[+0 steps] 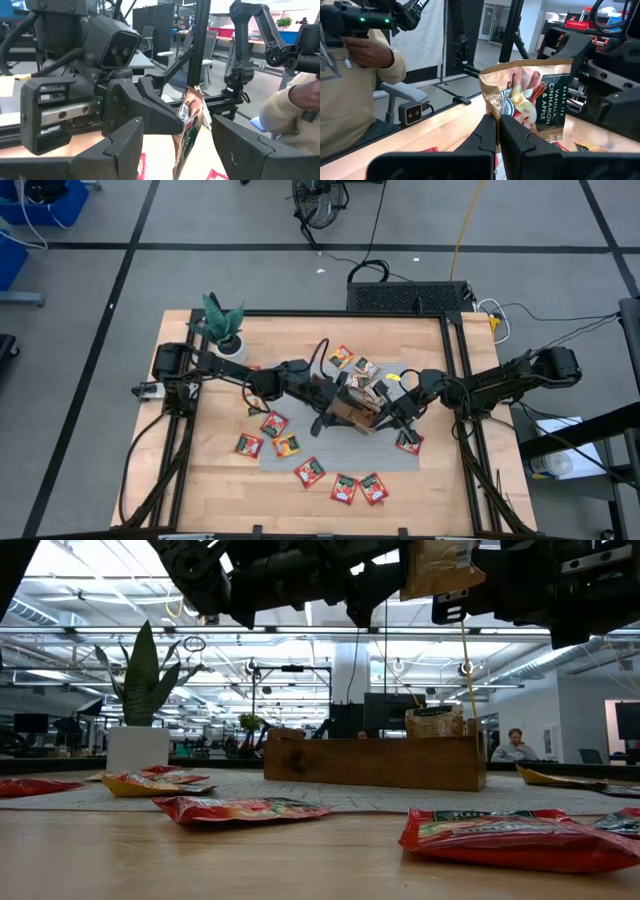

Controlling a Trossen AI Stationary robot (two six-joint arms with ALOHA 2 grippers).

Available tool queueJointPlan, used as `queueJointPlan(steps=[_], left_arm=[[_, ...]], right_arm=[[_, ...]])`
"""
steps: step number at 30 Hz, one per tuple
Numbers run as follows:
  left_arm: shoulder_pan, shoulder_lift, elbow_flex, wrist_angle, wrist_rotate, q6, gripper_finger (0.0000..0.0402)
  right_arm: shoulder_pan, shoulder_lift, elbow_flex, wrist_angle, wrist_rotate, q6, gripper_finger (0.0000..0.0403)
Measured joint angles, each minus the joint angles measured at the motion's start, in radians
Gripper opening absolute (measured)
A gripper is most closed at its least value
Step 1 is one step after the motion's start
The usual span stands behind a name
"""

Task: Pick & Place Tea
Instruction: Put the brown tea into the right part of the wooden organizer

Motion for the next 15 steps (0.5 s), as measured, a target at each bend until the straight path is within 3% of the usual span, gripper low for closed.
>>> queueJointPlan(steps=[10,15], left_arm=[[-0.011,0.000,0.000,-0.014,0.000,0.006,0.0232],[-0.016,0.000,0.000,-0.013,0.000,0.038,0.0181]], right_arm=[[0.000,0.000,0.000,0.008,0.000,-0.015,0.0000],[0.000,0.000,0.000,0.011,0.001,-0.015,0.0000]])
